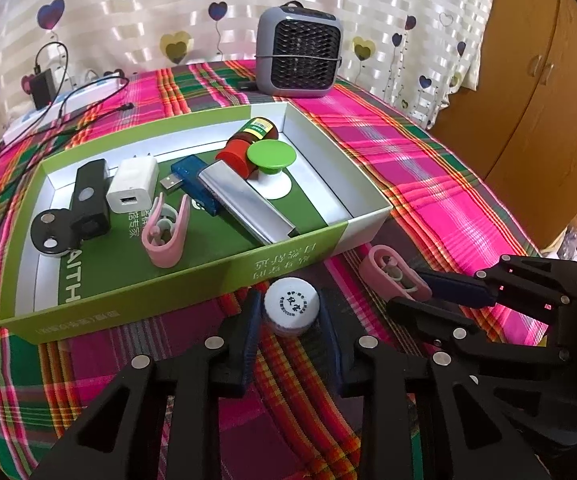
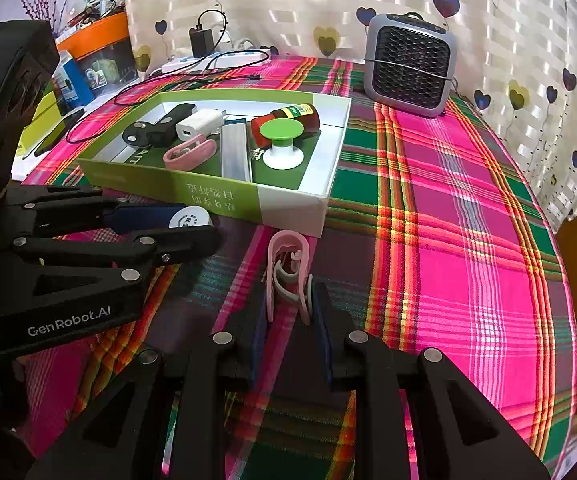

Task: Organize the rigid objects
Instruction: 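Carry the pink hook and white container over the green box with both grippers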

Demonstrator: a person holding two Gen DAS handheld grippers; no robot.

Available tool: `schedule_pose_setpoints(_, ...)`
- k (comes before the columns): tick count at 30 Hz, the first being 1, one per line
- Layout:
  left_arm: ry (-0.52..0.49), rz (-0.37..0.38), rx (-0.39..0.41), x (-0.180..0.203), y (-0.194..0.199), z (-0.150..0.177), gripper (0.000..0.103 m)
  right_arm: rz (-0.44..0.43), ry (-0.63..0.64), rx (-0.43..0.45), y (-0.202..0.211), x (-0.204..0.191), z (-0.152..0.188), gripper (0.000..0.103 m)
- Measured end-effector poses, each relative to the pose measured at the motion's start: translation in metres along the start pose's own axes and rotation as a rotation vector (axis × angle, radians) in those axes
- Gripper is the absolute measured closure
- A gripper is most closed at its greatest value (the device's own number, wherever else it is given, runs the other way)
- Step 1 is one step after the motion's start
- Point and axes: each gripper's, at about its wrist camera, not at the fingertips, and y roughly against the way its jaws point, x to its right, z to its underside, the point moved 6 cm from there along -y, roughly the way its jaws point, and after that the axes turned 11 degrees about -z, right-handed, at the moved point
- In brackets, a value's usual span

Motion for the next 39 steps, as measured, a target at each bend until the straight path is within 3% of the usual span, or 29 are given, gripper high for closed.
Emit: schedule_pose_setpoints(39,0.025,0.004,0.027,-0.013,0.024,0.004,0.076,-0.015,0.009,0.044,0.016,-0.008,-0.011,0.080)
